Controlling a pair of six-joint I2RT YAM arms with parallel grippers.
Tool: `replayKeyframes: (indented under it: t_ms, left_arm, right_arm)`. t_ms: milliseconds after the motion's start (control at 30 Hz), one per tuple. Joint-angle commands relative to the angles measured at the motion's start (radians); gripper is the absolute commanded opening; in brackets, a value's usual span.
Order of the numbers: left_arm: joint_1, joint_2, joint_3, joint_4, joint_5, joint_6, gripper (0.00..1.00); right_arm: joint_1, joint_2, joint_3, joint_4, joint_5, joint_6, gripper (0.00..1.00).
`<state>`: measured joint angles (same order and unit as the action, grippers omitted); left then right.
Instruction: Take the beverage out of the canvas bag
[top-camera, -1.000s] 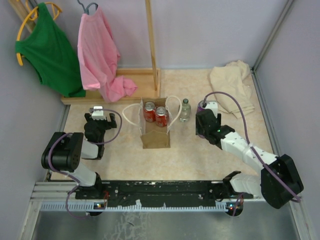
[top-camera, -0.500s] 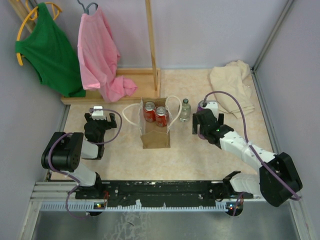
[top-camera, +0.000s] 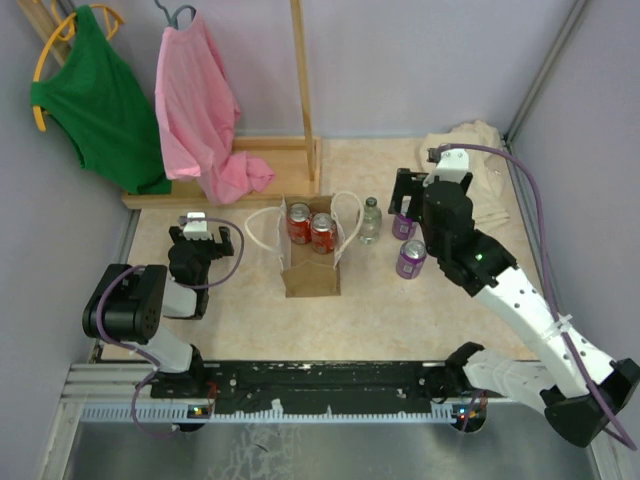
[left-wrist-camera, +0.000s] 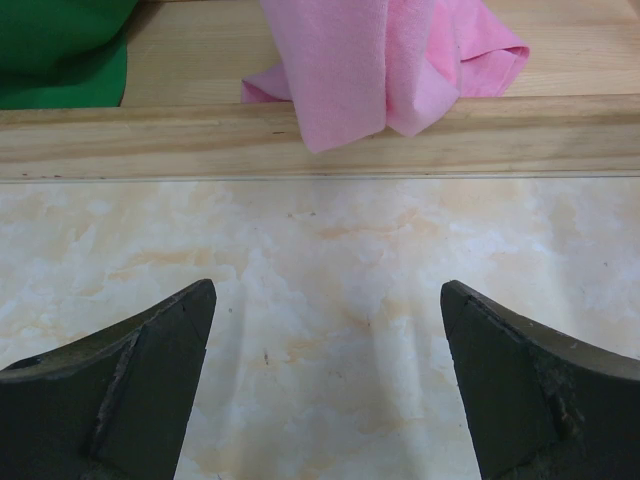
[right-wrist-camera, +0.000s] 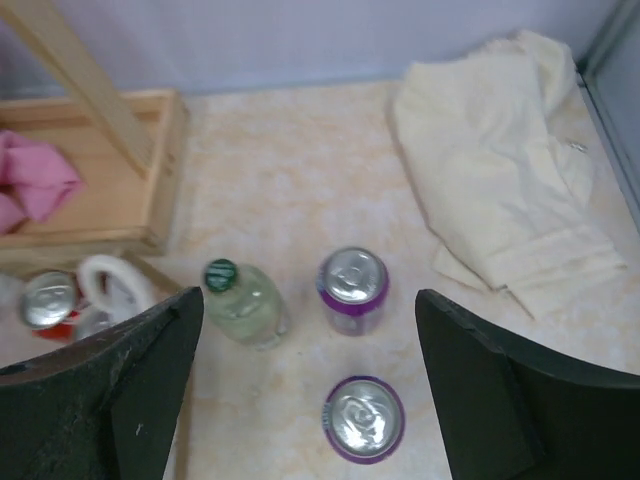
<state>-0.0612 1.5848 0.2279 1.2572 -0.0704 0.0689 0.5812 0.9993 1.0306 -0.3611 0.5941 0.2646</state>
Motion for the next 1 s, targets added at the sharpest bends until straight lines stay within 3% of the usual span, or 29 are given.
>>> replayKeyframes:
  t_ms: [0,233,333,500,967]
  left_arm:
    - [-0.004,0.010,0.013,0.030,-0.006,0.004,1.00]
    - [-0.004,0.011,0.013,0.029,-0.006,0.004,1.00]
    - [-0.004,0.010,0.013,0.028,-0.006,0.003,1.00]
    - [-0.005,0.011,0.013,0.028,-0.006,0.004,1.00]
    - [-0.005,0.010,0.013,0.028,-0.006,0.005,1.00]
  right_arm:
    - [0.130,0.011,0.121,0.073,-0.009,-0.125,0.85]
    - [0.220,0.194,0.261,0.088,-0.251,-0.235,0.81]
    - [0.244,0.302,0.317,0.070,-0.336,-0.300,0.86]
    - [0.269,0.456,0.375,0.044,-0.368,-0.356,0.93]
    - [0.274,0.705,0.430,0.036,-0.420,-0.396,0.94]
